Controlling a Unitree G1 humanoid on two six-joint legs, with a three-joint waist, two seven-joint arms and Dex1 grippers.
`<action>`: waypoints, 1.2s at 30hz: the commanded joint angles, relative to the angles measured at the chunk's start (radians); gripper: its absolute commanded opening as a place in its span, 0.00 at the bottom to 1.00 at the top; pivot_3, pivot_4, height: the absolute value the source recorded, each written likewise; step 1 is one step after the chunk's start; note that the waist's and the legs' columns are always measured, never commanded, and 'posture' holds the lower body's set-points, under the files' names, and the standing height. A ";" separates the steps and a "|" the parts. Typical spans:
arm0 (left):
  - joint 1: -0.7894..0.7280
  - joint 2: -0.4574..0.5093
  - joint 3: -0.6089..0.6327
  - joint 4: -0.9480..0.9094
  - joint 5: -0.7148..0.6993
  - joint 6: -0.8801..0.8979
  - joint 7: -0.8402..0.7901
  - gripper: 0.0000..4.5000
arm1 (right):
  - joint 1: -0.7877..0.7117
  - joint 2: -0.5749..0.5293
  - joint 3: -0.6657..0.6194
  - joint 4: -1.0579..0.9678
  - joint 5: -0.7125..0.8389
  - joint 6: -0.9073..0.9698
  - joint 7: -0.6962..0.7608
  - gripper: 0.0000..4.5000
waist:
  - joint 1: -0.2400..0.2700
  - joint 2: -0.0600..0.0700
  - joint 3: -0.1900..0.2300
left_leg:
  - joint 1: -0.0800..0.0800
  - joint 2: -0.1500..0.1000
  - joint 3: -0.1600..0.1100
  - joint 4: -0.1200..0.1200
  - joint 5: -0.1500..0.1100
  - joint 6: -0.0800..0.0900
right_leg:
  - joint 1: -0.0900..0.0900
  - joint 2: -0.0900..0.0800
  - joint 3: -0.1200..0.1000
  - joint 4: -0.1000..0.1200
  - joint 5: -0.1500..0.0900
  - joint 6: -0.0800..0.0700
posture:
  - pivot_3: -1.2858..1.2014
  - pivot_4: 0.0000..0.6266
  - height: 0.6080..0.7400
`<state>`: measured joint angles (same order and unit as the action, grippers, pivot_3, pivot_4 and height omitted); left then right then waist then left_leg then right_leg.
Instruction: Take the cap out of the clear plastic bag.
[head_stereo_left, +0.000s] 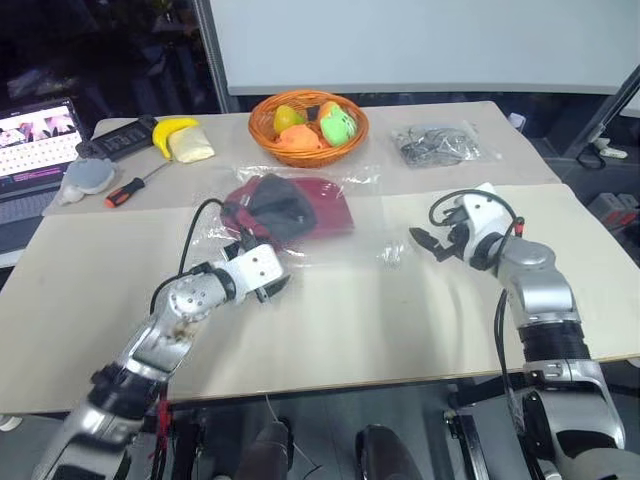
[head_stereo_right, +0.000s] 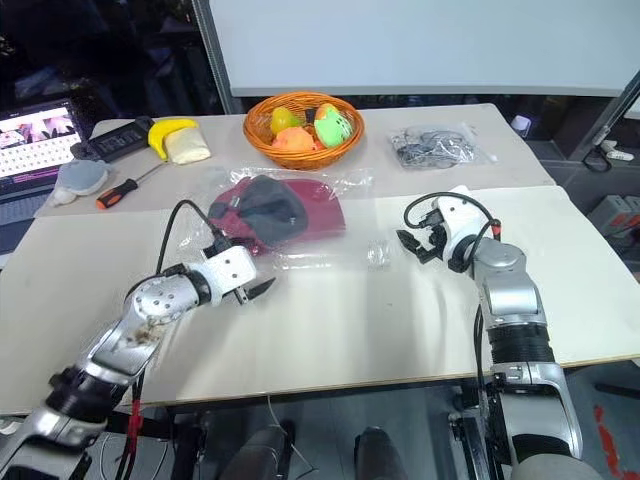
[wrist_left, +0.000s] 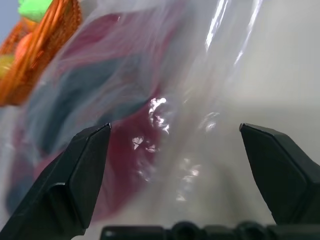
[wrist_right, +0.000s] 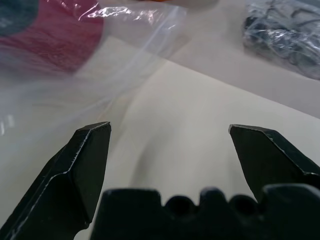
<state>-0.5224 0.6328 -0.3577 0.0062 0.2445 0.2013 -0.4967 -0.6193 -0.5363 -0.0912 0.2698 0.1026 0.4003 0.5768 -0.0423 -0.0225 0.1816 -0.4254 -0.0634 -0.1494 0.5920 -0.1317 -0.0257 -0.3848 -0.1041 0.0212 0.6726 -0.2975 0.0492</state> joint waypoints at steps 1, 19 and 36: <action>-0.100 -0.027 -0.081 0.130 0.159 -0.055 0.035 0.99 | 0.020 -0.011 -0.038 -0.087 0.025 0.032 -0.026 1.00 | 0.000 0.000 0.000 | -0.001 0.000 0.000 0.000 0.000 0.000 | 0.000 0.000 0.000 0.000 0.000 0.000 | 0.52 0.24 1.00; -0.397 -0.223 -0.202 0.859 0.394 -0.275 0.265 0.28 | 0.048 0.014 -0.061 -0.176 0.060 0.083 -0.088 1.00 | -0.007 0.000 -0.001 | 0.010 -0.001 0.000 0.009 0.001 0.001 | 0.012 -0.002 -0.001 0.007 -0.005 0.010 | 0.52 0.24 1.00; -0.329 -0.090 -0.161 0.725 0.412 -0.536 0.385 0.01 | 0.019 0.049 -0.046 -0.180 0.060 0.089 -0.106 1.00 | -0.014 0.004 -0.003 | 0.011 -0.002 0.000 0.008 0.001 0.001 | 0.012 -0.002 0.000 0.007 -0.005 0.011 | 0.52 0.24 1.00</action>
<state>-0.8740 0.4633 -0.5316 0.7651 0.6309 -0.2180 -0.1590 -0.5739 -0.4831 -0.1257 0.1383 0.1454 0.4901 0.4782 -0.0562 -0.0184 0.1790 -0.4153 -0.0649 -0.1497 0.5998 -0.1309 -0.0244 -0.3740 -0.1058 0.0212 0.6796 -0.3020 0.0598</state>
